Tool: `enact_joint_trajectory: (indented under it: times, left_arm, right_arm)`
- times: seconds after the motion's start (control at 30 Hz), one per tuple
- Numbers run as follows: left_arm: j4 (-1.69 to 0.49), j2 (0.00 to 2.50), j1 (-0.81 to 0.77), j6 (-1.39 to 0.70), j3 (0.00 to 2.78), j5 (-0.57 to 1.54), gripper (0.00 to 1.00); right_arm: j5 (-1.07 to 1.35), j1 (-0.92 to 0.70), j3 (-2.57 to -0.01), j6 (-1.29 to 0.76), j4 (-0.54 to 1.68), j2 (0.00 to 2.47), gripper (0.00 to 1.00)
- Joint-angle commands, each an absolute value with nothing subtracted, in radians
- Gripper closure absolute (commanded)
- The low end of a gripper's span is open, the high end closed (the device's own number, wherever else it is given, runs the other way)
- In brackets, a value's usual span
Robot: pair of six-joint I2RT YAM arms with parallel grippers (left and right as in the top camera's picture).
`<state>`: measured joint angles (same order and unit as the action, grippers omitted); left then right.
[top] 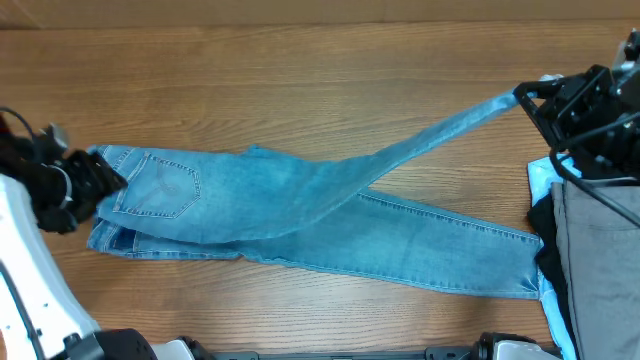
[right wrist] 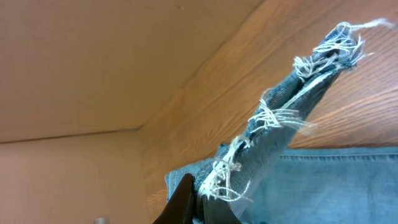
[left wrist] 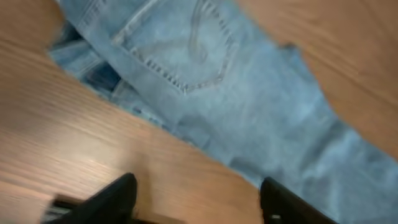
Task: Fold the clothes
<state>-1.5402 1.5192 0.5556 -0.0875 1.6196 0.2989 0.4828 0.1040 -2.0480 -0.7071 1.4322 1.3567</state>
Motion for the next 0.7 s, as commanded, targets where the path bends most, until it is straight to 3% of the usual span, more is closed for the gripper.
enact_joint_trajectory:
  times: [0.0, 0.27, 0.5, 0.53, 0.57, 0.67]
  left_arm:
    - [-1.426, 1.517, 0.551, -0.17, 1.37, 0.305, 0.16]
    - [-1.134, 1.517, 0.551, -0.275, 0.976, 0.315, 0.13]
    - [-0.785, 1.517, 0.551, -0.35, 0.785, 0.315, 0.24]
    - [-0.701, 1.517, 0.55, -0.356, 0.737, 0.315, 0.29]
    - [-0.668, 1.517, 0.55, -0.357, 0.71, 0.325, 0.5]
    - [-0.656, 1.516, 0.551, -0.356, 0.704, 0.349, 0.76]
  right_arm:
    - [0.484, 0.107, -2.069, -0.711, 1.422, 1.342, 0.96]
    - [0.484, 0.107, -2.069, -0.711, 1.422, 1.342, 0.96]
    - [0.476, 0.107, -2.069, -0.708, 1.422, 1.342, 0.96]
    - [0.464, 0.107, -2.069, -0.708, 1.422, 1.342, 0.96]
    - [0.462, 0.107, -2.069, -0.708, 1.422, 1.342, 0.96]
    - [0.461, 0.107, -2.069, -0.708, 1.422, 1.342, 0.96]
